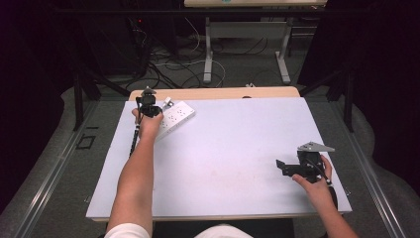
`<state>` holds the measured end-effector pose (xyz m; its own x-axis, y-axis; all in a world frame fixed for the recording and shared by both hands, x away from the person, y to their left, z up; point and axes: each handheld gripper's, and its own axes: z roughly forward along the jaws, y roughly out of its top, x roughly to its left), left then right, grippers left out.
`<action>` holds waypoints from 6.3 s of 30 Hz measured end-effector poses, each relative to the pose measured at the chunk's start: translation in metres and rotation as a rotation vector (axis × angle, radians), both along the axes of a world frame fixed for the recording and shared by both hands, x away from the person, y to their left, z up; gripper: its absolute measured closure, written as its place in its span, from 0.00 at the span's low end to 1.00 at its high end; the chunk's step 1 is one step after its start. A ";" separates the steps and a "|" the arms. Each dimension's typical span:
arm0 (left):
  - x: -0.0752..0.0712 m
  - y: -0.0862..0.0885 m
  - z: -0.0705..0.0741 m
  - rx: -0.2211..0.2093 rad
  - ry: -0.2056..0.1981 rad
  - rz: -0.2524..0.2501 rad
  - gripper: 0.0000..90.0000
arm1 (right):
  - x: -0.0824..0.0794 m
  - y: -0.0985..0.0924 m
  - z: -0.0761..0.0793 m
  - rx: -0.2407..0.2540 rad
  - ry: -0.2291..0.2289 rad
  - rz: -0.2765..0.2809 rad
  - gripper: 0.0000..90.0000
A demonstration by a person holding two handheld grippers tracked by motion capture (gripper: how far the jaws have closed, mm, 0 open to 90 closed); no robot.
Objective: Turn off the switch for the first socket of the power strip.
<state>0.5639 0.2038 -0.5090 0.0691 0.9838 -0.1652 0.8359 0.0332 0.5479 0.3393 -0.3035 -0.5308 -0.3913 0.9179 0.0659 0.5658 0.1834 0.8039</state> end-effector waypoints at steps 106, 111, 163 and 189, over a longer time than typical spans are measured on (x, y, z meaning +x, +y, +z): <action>-0.084 -0.031 0.066 -0.066 -0.135 -0.353 0.40 | -0.003 0.001 0.005 0.000 -0.024 0.027 0.08; -0.093 -0.031 0.066 -0.099 -0.146 -0.365 0.39 | -0.003 0.001 0.005 0.004 -0.021 0.026 0.08; -0.204 -0.004 0.062 -0.112 -0.263 -0.420 0.00 | -0.004 0.000 0.004 0.003 -0.018 0.033 0.08; -0.235 0.046 0.012 -0.132 -0.258 -0.213 0.01 | -0.004 -0.001 0.004 0.002 -0.014 0.025 0.08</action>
<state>0.3292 0.2501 -0.4971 0.3267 0.9141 -0.2402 0.6663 -0.0425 0.7445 0.3352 -0.3041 -0.5270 -0.4153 0.9076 0.0617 0.5493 0.1961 0.8123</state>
